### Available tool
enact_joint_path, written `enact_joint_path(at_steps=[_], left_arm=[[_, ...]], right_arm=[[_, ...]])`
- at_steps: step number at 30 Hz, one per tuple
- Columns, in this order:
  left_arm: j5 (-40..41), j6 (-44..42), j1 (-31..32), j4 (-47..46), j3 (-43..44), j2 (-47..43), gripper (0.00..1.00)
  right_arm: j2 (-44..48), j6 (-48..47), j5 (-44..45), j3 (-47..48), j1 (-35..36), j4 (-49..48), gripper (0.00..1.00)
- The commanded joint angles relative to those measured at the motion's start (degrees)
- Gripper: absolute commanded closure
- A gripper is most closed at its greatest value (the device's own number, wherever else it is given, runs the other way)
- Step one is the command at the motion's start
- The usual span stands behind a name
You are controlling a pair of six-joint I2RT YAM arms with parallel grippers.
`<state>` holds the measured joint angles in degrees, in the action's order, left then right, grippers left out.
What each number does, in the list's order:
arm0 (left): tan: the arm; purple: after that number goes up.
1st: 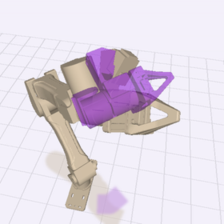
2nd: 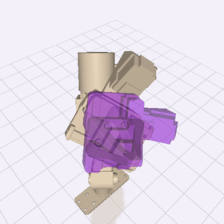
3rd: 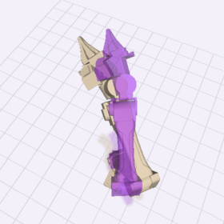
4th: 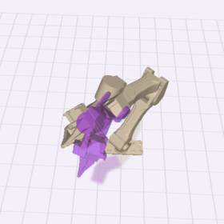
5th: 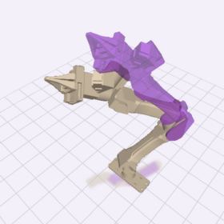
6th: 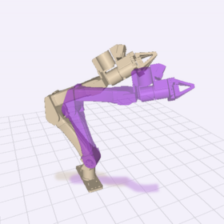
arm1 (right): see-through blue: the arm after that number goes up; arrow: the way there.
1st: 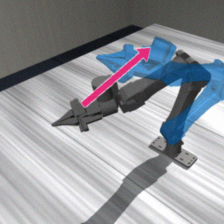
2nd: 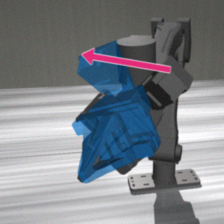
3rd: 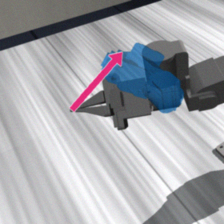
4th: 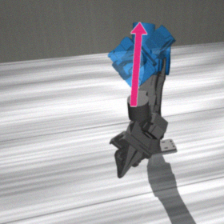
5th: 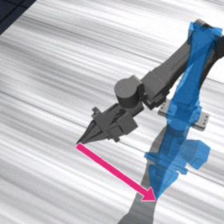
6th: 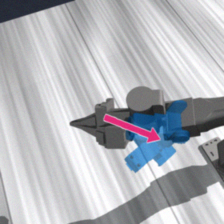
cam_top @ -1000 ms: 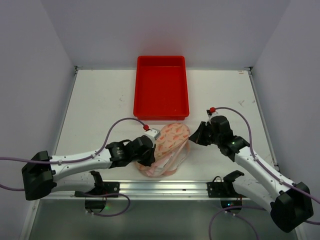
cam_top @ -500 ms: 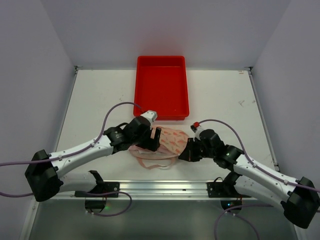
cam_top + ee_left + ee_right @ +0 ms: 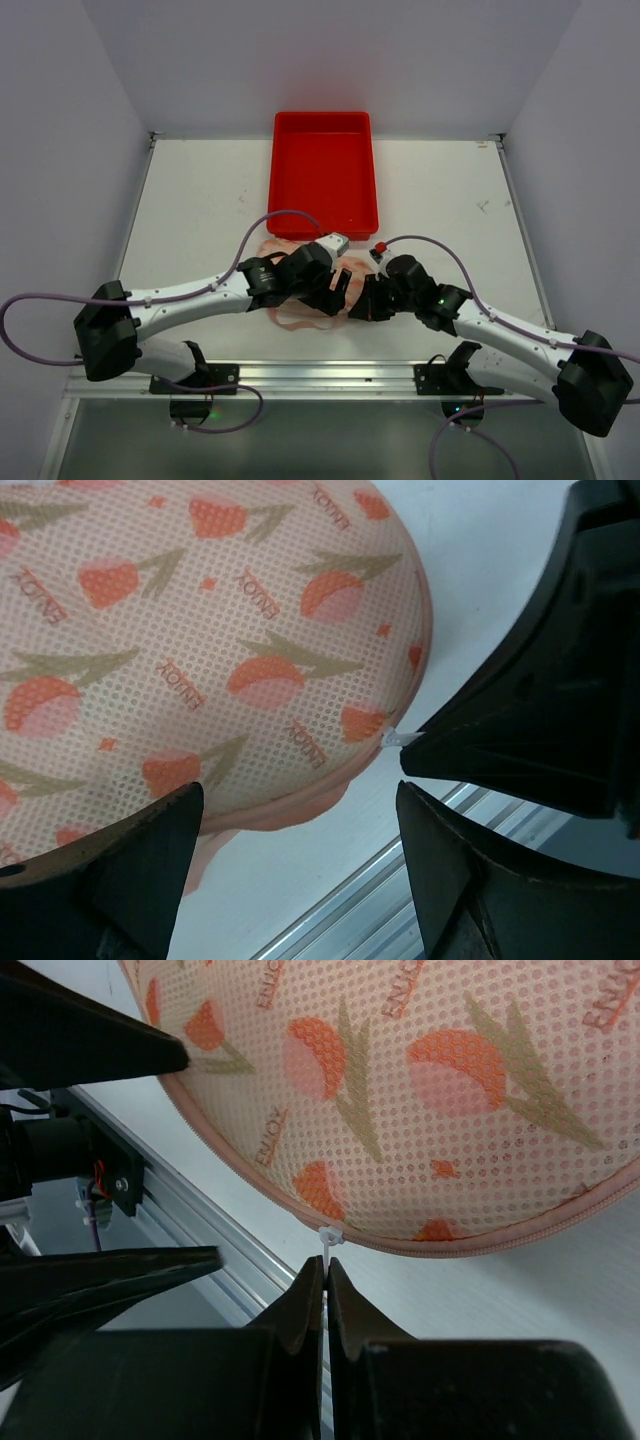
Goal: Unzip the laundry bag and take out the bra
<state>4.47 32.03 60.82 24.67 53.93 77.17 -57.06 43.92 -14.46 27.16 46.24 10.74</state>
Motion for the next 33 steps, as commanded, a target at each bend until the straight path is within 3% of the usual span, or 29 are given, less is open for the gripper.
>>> enact_joint_path(at_steps=[1, 11, 17, 20, 21, 23, 26, 30, 33], left_arm=[[2.6, 3.0, 1.3, -1.6, 1.7, 3.1, 0.19], [8.4, 1.8, 3.3, -5.5, -0.1, 6.0, 0.19], [7.2, 1.7, 3.3, -7.2, -1.1, 9.6, 0.32], [7.0, 2.1, 3.3, -8.0, -2.1, 10.3, 0.44], [7.0, 2.0, 3.4, -8.1, -2.3, 10.3, 0.57], [7.1, 1.7, 3.3, -8.1, -2.5, 10.2, 0.71], [7.8, 1.1, 3.4, -7.9, -3.1, 9.2, 1.00], [8.4, 0.8, 3.3, -7.4, -5.5, 6.3, 1.00], [8.9, 1.2, 3.4, -7.4, -10.0, 3.4, 1.00]], right_arm=[[-0.1, 0.5, 0.3, 2.1, 0.4, -3.1, 1.00], [-0.8, 0.6, -0.6, 1.6, 0.3, -4.2, 1.00], [0.2, 0.6, 0.0, 1.3, 0.3, -4.2, 1.00], [0.6, 0.7, 0.2, 1.3, 0.3, -4.0, 1.00], [0.8, 0.8, 0.5, 1.3, 0.3, -3.9, 1.00], [1.2, 0.8, 0.9, 1.3, 0.3, -3.2, 1.00], [2.2, 1.0, 3.0, 1.1, 0.3, -0.8, 1.00], [4.9, 2.0, 8.0, 0.5, -1.6, 3.3, 1.00], [8.8, 1.8, 8.0, -1.2, -7.0, 5.4, 1.00]])
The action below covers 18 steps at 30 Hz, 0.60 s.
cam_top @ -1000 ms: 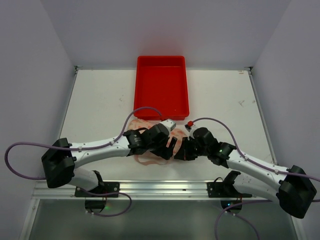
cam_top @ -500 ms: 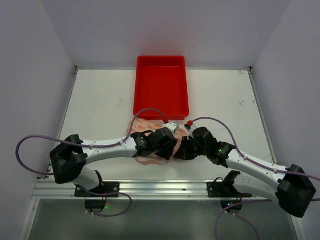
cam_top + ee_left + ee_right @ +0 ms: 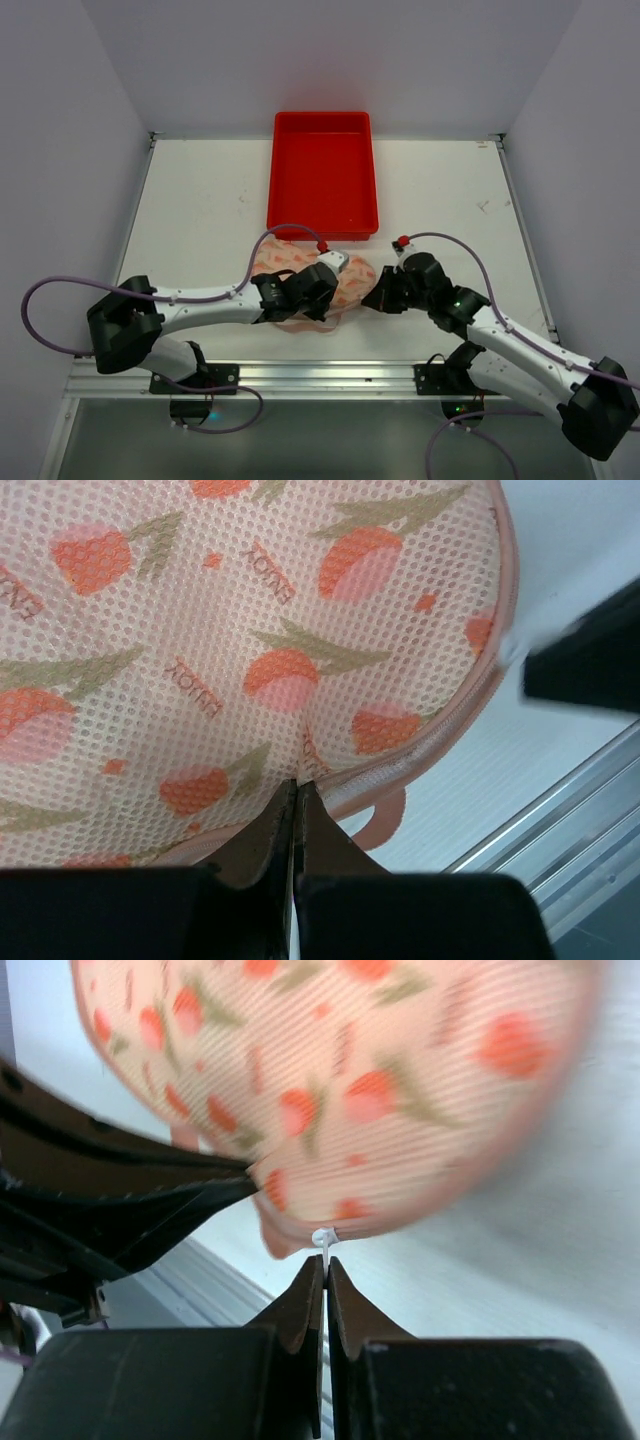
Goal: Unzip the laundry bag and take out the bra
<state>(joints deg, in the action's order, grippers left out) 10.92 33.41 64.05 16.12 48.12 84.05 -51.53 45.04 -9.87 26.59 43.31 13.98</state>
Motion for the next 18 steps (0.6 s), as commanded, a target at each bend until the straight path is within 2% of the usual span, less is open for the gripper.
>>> enact_joint_path(at_steps=[1, 9, 12, 18], left_arm=[[2.8, 0.2, 0.2, 1.1, -5.2, -4.3, 1.00], [4.3, 3.1, 0.1, 2.2, -12.9, -9.8, 1.00], [4.3, 4.3, 0.1, 3.0, -15.3, -12.6, 1.00], [4.8, 6.7, 0.0, 3.4, -18.9, -17.9, 1.00]], right_arm=[[5.7, 0.4, 2.8, -1.3, -7.3, 3.2, 1.00], [10.0, -2.0, 5.9, 0.3, -16.1, 9.1, 1.00], [7.9, -3.0, 5.8, 1.7, -19.6, 9.0, 1.00], [2.8, -5.7, 0.2, 4.4, -20.4, 5.6, 1.00]])
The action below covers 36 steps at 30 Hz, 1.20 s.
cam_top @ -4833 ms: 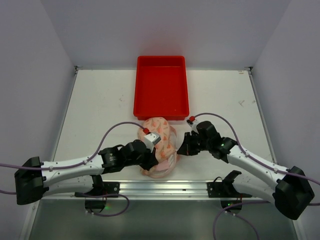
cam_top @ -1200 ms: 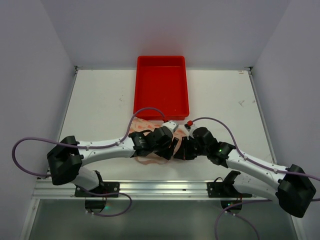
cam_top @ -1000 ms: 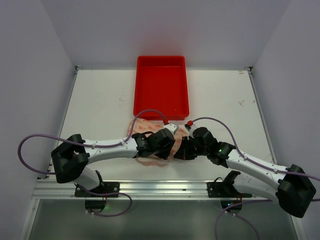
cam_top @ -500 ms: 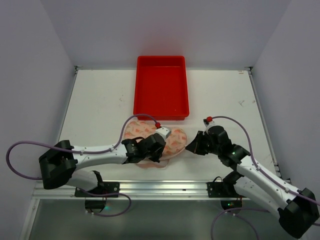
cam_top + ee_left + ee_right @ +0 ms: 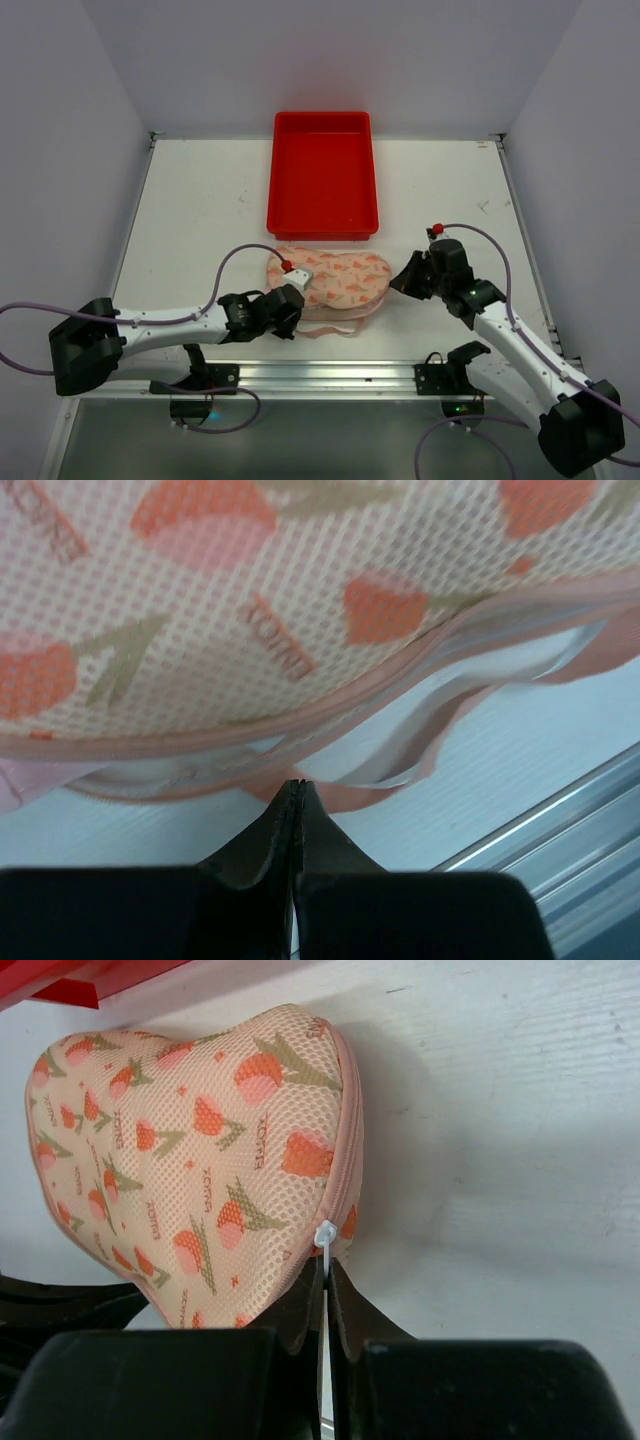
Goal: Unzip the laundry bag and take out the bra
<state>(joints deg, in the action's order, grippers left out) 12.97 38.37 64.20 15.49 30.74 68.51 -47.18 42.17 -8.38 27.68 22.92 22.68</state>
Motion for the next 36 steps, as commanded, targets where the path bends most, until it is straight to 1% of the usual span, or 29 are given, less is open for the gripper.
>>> enact_joint_path(at_steps=[1, 3, 4, 5, 7, 8, 10, 11, 12, 14, 16, 17, 21, 23, 26, 30, 33, 35, 36], left_arm=[[3.1, 2.0, -0.1, 4.2, -1.7, -2.9, 1.00], [4.3, 2.4, -0.3, 6.0, -0.5, -4.3, 1.00], [4.5, 2.8, -0.2, 6.7, 0.4, -4.8, 1.00], [4.3, 2.9, -0.2, 7.3, 1.2, -5.3, 0.95], [3.0, 2.3, -0.2, 7.4, 3.4, -7.6, 0.80], [1.9, 2.0, -0.2, 7.3, 4.3, -8.4, 0.65], [1.0, 0.2, -0.1, 7.3, 7.5, -10.2, 0.45], [0.6, -0.7, -0.1, 7.3, 8.6, -10.6, 0.28], [0.2, -1.5, -0.1, 7.3, 11.0, -10.4, 0.20], [-0.5, -3.8, 0.0, 6.9, 13.4, -8.4, 0.10], [-1.4, -6.6, 0.5, 5.6, 16.8, -5.9, 0.10], [-1.5, -7.6, 0.7, 5.1, 17.7, -3.0, 0.12], [-3.8, -11.6, 1.7, 1.1, 22.1, 5.5, 0.15], [-3.7, -13.1, 2.5, 1.2, 23.4, 9.9, 0.18], [-4.3, -14.5, 2.9, 0.3, 23.8, 13.2, 0.24], [-5.5, -15.3, 3.2, -0.7, 22.7, 15.4, 0.29], [-4.9, -14.9, 3.5, -1.0, 21.9, 16.4, 0.36], [-4.8, -14.6, 3.7, -1.3, 21.2, 17.1, 0.45], [-5.0, -14.7, 3.7, -1.4, 20.9, 17.2, 0.51]], right_arm=[[-2.8, -3.1, -3.9, 3.3, 0.5, -3.4, 1.00], [-3.5, -2.5, -4.7, 2.2, 2.0, -4.2, 1.00], [-3.6, -2.0, -4.7, 1.7, 4.0, -4.3, 1.00], [-3.1, -1.3, -4.5, 0.5, 5.2, -4.7, 1.00], [-2.3, 1.1, -3.7, -0.4, 9.1, -4.9, 1.00], [-2.0, 1.8, -3.2, -1.0, 10.5, -5.0, 1.00], [-1.9, 3.9, -3.2, -1.2, 13.7, -5.2, 1.00], [-2.0, 4.4, -3.1, -1.4, 14.9, -5.6, 1.00], [-2.1, 5.3, -3.0, -1.4, 16.7, -5.9, 1.00], [-2.6, 5.8, -2.8, -1.1, 18.1, -6.6, 1.00], [-4.1, 6.2, -2.3, -0.5, 19.6, -7.1, 1.00], [-4.6, 6.1, -2.3, -0.3, 20.0, -7.7, 1.00], [-6.9, 6.3, -2.4, 0.6, 21.4, -9.1, 1.00], [-7.1, 6.2, -1.9, 1.0, 21.3, -9.1, 1.00], [-6.7, 5.9, -1.5, 1.3, 21.4, -8.8, 1.00], [-6.9, 5.7, -1.3, 1.6, 21.3, -9.0, 1.00], [-7.2, 5.6, -1.2, 1.8, 21.3, -9.1, 1.00], [-7.2, 5.6, -0.8, 2.0, 21.3, -8.9, 1.00], [-7.3, 5.4, -0.6, 2.1, 21.4, -8.6, 1.00]])
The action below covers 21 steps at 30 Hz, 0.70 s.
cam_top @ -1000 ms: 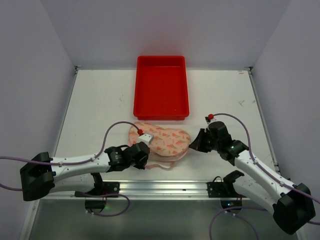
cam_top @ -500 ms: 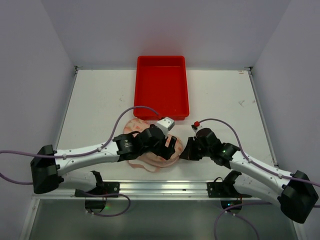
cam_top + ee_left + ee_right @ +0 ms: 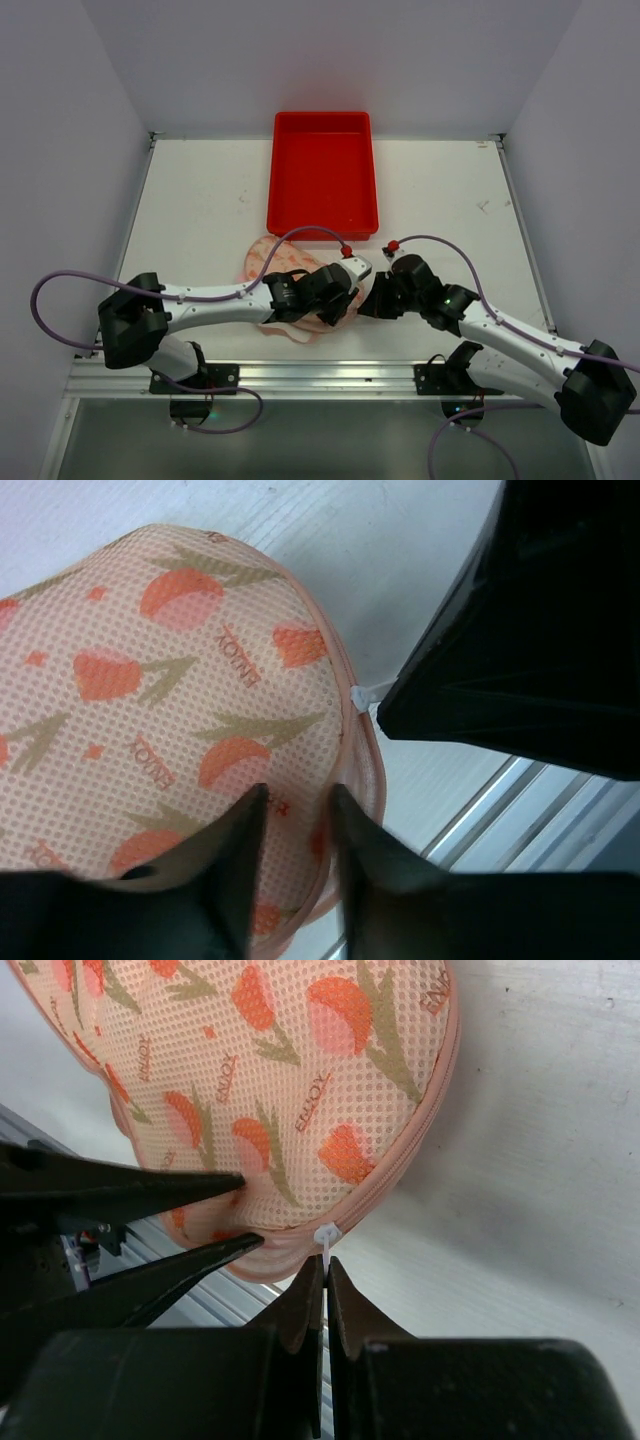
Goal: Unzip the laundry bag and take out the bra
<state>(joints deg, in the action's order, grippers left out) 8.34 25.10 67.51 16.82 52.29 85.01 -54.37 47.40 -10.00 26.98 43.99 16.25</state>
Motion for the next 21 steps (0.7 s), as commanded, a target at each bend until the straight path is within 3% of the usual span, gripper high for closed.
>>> enact_joint_path(at_steps=[1, 4, 5, 8, 15, 21], left_arm=[[-0.5, -1.5, 0.4, -2.9, -1.0, 0.8, 0.71], [-1.2, -1.7, 0.4, -3.5, -2.4, 0.6, 0.98], [-1.6, -1.7, 0.4, -3.8, -2.8, 0.2, 1.00], [-2.1, -1.6, 0.4, -4.0, -4.5, -0.6, 1.00], [-4.0, -0.4, 0.4, -4.4, -10.5, -6.8, 1.00], [-6.8, 0.8, 0.4, -5.0, -15.3, -13.2, 1.00]], right_arm=[[-0.1, -0.1, 1.2, 3.2, 0.3, -1.8, 1.00], [-0.2, -1.5, 3.9, 4.2, 0.2, 0.6, 1.00], [-0.2, -1.8, 4.3, 4.3, 0.1, 1.1, 1.00], [0.3, -2.6, 5.4, 4.6, -1.4, 1.9, 1.00], [0.4, -6.6, 3.7, 3.7, -12.2, 1.9, 1.00], [-1.4, -10.2, 1.7, 5.5, -13.1, 1.0, 1.00]])
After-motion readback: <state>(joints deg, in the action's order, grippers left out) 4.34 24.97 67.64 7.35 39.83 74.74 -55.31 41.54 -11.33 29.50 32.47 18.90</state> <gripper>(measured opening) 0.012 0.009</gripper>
